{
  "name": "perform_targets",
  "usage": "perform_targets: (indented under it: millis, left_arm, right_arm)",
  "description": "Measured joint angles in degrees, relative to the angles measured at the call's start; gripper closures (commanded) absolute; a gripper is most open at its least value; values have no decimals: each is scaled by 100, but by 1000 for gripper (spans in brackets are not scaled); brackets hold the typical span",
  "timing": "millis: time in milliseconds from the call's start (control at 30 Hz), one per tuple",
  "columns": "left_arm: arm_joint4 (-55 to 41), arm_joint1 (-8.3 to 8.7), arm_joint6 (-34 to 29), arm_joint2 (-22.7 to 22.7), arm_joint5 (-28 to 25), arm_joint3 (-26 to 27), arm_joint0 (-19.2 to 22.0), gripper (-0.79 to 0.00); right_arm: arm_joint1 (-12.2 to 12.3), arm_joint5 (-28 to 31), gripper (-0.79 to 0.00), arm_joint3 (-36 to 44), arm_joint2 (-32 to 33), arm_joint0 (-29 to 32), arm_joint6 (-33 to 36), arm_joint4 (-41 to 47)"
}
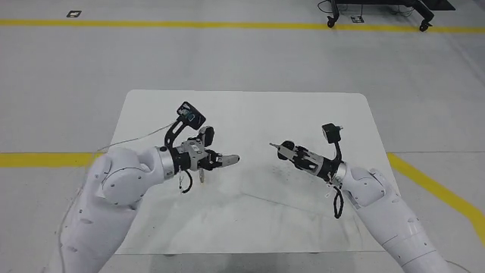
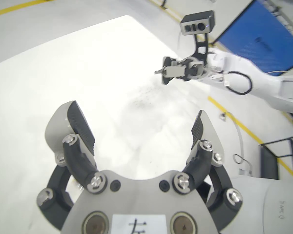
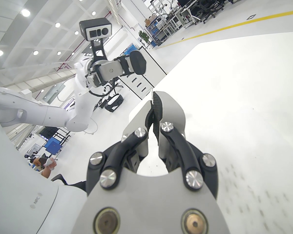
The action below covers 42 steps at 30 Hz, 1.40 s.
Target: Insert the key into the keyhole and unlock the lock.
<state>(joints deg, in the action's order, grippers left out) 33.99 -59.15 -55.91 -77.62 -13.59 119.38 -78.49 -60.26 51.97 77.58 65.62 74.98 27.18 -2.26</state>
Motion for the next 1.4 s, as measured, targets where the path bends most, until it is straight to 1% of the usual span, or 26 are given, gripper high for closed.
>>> perform_targets:
  millis: [67, 100, 133, 167, 200, 267, 333, 400, 467, 500, 600, 667, 700, 767, 867, 900, 933, 1100, 1233, 1400]
  left_arm:
    - [884, 78, -551, -369, 660, 824, -562, -785]
    - [1552, 114, -931, -501, 1080, 1285, -916, -785]
    - [2047, 129, -1171, -504, 1329, 1527, -1132, -785]
    - [2476, 134, -1326, -417, 1496, 1653, -1292, -785]
    - [2906, 130, -1385, -211, 1628, 1642, -1429, -785]
    - [3381, 114, -1454, 147, 1766, 1541, -1530, -785]
    - [3938, 89, -1708, 543, 2000, 1521, -1544, -785]
    - [4282, 42, -1788, 936, 2203, 1436, -1457, -785]
    - [4410, -7, -1774, 1200, 2335, 1182, -1267, -785]
    - [4488, -43, -1790, 1357, 2410, 995, -1106, -785]
    - [4415, -142, -1780, 1679, 2543, 650, -692, -785]
    - [4357, -194, -1777, 1794, 2602, 450, -453, -785]
    - [4346, -227, -1786, 1861, 2643, 325, -308, -711]
    - [4317, -275, -1802, 1967, 2699, 161, -128, -628]
    - [4353, -343, -1940, 2116, 2812, -89, 96, -594]
    - [4376, -366, -2000, 2156, 2874, -156, 163, -548]
    - [4389, -383, -2038, 2180, 2918, -195, 202, -511]
    - [4422, -448, -2137, 2216, 3122, -333, 263, -391]
    - [4440, -478, -2076, 2195, 3149, -405, 237, -391]
    - [4329, -527, -1855, 2163, 3062, -612, 297, -357]
  right_arm:
    - [0, 0, 0, 0, 0, 0, 0, 0]
    - [0, 0, 0, 0, 0, 0, 0, 0]
    - [0, 0, 0, 0, 0, 0, 0, 0]
    - [0, 0, 0, 0, 0, 0, 0, 0]
    - [0, 0, 0, 0, 0, 0, 0, 0]
    - [0, 0, 0, 0, 0, 0, 0, 0]
    - [0, 0, 0, 0, 0, 0, 0, 0]
    - [0, 0, 0, 0, 0, 0, 0, 0]
    - [0, 0, 0, 0, 0, 0, 0, 0]
    - [0, 0, 0, 0, 0, 0, 0, 0]
    - [0, 0, 0, 0, 0, 0, 0, 0]
    - [0, 0, 0, 0, 0, 0, 0, 0]
    - [0, 0, 0, 0, 0, 0, 0, 0]
    - [0, 0, 0, 0, 0, 0, 0, 0]
    - [0, 0, 0, 0, 0, 0, 0, 0]
    - [0, 0, 0, 0, 0, 0, 0, 0]
    - [0, 0, 0, 0, 0, 0, 0, 0]
    - [0, 0, 0, 0, 0, 0, 0, 0]
    - [0, 0, 0, 0, 0, 0, 0, 0]
    - [0, 0, 0, 0, 0, 0, 0, 0]
